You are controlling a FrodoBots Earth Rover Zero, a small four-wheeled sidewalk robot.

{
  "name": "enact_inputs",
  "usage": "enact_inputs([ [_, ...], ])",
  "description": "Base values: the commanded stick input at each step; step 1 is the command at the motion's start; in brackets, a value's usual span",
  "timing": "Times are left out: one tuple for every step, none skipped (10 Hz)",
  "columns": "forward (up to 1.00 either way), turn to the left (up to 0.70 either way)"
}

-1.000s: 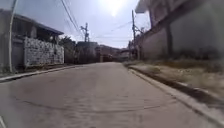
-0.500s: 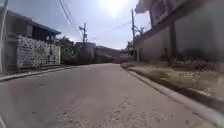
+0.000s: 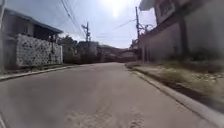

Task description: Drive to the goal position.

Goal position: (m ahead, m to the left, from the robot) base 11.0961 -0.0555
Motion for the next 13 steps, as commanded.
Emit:
enact_inputs([
  [1.00,-0.33],
  [1.00,-0.33],
  [1.00,-0.33],
  [1.00,0.07],
  [1.00,0.07],
  [1.00,0.07],
  [1.00,0.07],
  [1.00,0.07],
  [1.00,0.07],
  [1.00,0.07],
  [1.00,0.07],
  [1.00,0.07],
  [1.00,0.07],
])
